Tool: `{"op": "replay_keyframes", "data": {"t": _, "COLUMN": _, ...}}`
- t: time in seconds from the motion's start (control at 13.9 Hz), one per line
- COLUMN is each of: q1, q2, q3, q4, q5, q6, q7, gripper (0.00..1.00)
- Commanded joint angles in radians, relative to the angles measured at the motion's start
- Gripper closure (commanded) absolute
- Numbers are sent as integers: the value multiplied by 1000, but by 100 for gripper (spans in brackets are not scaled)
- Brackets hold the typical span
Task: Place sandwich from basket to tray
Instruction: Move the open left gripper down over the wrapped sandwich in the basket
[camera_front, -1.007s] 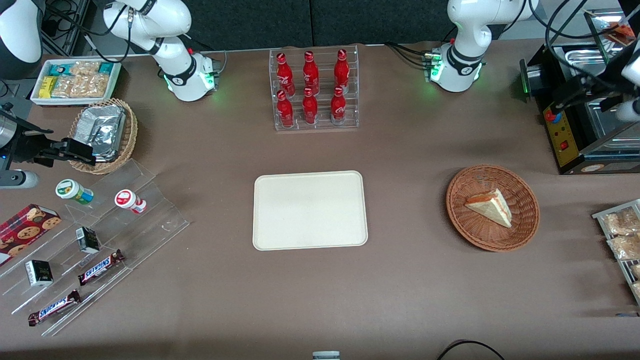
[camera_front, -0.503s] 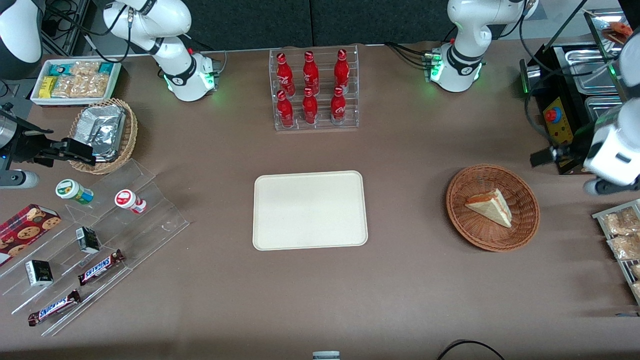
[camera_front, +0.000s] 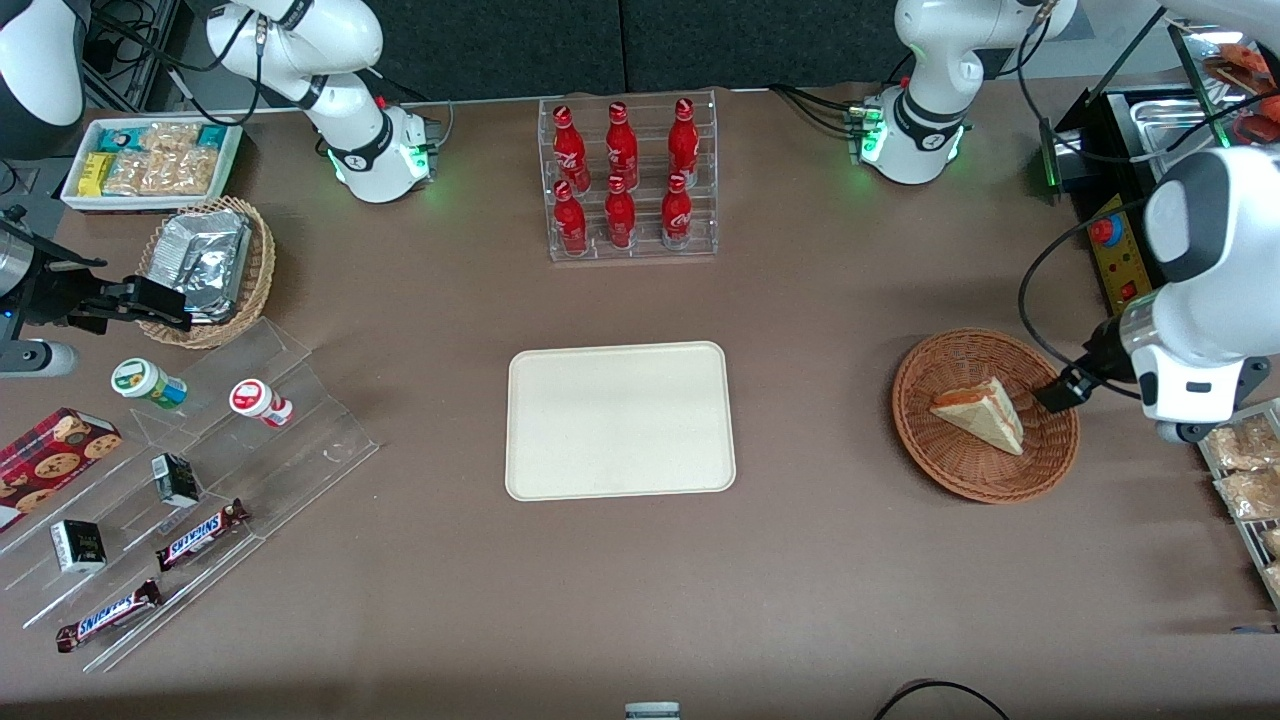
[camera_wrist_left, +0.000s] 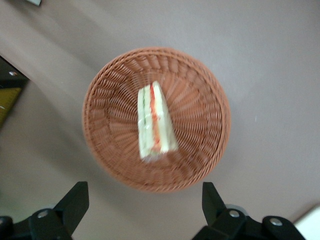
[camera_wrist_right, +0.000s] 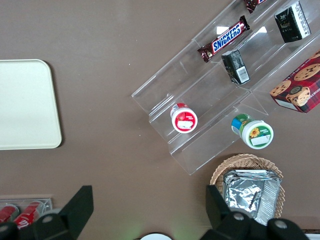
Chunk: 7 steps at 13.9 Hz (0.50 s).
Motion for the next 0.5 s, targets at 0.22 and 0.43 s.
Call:
{"op": "replay_keyframes", "data": {"t": 0.22, "q1": 28, "q2": -48, "q3": 2, "q4": -314, "q5": 3, "q6": 349, "q7": -137, "gripper": 0}}
{"op": "replay_keyframes", "data": {"t": 0.43, "q1": 57, "q2": -68, "q3": 2, "q4": -432, "q5": -3, "q6": 501, "q7": -154, "gripper": 0}}
